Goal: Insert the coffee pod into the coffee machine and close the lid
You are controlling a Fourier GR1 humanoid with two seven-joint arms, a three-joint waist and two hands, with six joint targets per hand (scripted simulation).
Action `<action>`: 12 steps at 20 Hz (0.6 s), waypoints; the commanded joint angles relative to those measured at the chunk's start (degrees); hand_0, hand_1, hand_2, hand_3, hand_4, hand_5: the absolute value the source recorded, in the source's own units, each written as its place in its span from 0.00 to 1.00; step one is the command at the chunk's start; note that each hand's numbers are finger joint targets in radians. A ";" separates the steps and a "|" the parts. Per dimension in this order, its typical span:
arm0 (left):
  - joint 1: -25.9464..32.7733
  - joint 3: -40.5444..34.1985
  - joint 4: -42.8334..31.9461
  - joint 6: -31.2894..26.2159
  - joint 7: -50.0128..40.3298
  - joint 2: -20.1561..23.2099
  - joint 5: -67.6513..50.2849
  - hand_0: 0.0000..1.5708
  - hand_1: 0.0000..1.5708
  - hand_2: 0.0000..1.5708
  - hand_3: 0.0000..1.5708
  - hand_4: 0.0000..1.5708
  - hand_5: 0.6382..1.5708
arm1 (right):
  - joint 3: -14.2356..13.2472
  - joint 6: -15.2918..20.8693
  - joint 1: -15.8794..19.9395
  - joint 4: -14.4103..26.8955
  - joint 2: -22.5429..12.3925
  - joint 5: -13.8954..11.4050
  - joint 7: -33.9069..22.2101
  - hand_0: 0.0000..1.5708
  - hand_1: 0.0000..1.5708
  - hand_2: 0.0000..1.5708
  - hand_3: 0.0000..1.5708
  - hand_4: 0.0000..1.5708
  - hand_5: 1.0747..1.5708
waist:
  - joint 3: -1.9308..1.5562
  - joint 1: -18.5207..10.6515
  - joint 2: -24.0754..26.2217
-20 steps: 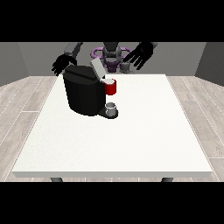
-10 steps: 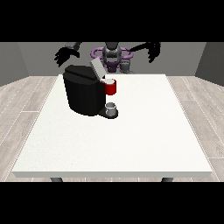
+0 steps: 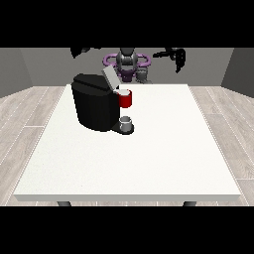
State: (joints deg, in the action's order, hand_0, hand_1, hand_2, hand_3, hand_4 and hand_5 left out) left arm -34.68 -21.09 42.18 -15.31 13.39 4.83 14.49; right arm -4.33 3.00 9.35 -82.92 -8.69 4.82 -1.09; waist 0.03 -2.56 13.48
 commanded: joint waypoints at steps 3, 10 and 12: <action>5.02 1.30 4.96 -2.03 -0.47 -4.21 -3.86 0.00 0.00 0.00 0.00 0.09 1.00 | -0.89 -2.84 3.56 0.07 -2.73 0.33 0.12 0.00 0.00 0.00 0.00 0.00 1.00 | -0.04 -4.08 -1.46; 11.52 5.34 13.50 -3.71 -2.36 -4.75 -7.33 0.00 0.00 0.00 0.00 0.14 1.00 | 3.35 -1.14 5.54 1.53 -0.65 -4.92 -0.89 0.00 0.00 0.00 0.00 0.14 1.00 | -0.04 -7.32 -1.44; 10.31 3.48 15.29 -2.83 -4.28 -2.66 -8.15 0.00 0.00 0.00 0.00 0.07 1.00 | 5.92 -2.19 7.02 -1.22 1.63 -4.38 -2.21 0.00 0.00 0.00 0.00 0.00 1.00 | -0.03 -4.13 -4.22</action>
State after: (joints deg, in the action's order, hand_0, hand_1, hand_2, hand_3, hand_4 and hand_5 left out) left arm -26.16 -17.83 53.83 -17.72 10.39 1.31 8.24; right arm -1.48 -0.37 14.63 -82.91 -10.02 2.29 -2.61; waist -0.01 -7.43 11.26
